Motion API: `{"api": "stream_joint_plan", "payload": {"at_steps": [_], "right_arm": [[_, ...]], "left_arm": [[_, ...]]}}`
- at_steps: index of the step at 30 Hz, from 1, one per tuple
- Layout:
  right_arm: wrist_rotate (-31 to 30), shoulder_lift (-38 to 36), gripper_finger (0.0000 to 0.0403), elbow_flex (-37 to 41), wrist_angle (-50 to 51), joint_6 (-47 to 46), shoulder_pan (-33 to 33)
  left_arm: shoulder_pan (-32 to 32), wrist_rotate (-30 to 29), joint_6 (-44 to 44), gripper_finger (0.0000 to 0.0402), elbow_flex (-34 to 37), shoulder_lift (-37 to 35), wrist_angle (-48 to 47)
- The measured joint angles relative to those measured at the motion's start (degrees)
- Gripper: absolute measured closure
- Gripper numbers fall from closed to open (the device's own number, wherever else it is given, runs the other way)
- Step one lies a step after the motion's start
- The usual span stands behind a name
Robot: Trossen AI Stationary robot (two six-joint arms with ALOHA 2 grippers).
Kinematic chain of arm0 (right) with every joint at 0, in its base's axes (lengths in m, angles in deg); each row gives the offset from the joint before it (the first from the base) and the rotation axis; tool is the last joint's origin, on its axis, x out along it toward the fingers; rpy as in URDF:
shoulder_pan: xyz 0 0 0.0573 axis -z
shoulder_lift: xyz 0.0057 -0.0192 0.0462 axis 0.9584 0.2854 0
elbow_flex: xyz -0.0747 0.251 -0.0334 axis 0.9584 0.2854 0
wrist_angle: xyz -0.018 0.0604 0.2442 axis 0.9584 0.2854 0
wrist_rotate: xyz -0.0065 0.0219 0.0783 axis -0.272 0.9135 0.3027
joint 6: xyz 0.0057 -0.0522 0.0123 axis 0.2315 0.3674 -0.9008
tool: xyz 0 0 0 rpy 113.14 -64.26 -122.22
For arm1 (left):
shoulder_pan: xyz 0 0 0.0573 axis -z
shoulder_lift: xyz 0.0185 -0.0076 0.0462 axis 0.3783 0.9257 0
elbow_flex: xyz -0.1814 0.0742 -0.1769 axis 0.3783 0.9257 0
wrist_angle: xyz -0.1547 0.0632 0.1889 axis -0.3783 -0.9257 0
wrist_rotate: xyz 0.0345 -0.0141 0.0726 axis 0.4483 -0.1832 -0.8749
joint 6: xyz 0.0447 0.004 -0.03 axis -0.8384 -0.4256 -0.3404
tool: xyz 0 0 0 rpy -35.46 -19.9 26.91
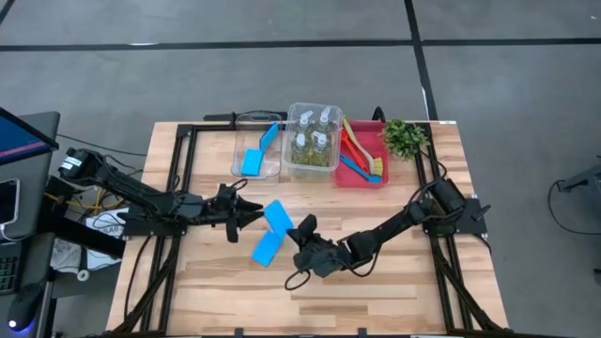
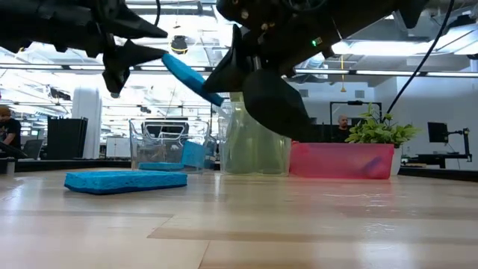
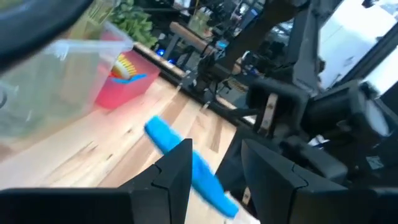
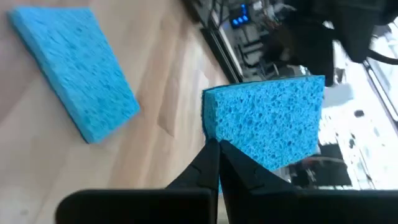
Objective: Pick & Place Kitchen Sink Supplies
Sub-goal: Put the blue sponge into the transparent bin
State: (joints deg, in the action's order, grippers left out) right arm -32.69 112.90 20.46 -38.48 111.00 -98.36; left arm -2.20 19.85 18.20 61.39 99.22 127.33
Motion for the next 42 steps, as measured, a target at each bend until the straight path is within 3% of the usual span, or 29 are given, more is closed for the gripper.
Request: {"api": "stream_joint_plan", "payload": {"at_steps": [7,14,24,35,42], "right_arm": [[-4.23,0.02,0.0403,0.00,0.21,0.39,0.28],[-4.41,0.02,0.0403,0.00,0.20,0.37,0.24],[-5.24,0.02,0.0403,0.00,0.32,0.35,0.08],[-5.05,0.02,0.0403,-0.02,-6.27,1.90,0.53],[-11.46,0.02,0.0403,-0.02,-6.22,3.50,0.31]], "left_arm": [[-0.24,-6.73,6.31,0.0261,-0.02,8.83,1.63],[-1.55,-6.03,7.38,0.0261,0.00,16.25,13.54],[-1.55,-6.32,5.81,0.0261,0.00,16.77,13.82],[-1.53,-7.84,5.80,0.0261,0.00,16.77,13.89],[-1.55,-8.23,5.13,0.0261,0.04,16.77,13.80]]}}
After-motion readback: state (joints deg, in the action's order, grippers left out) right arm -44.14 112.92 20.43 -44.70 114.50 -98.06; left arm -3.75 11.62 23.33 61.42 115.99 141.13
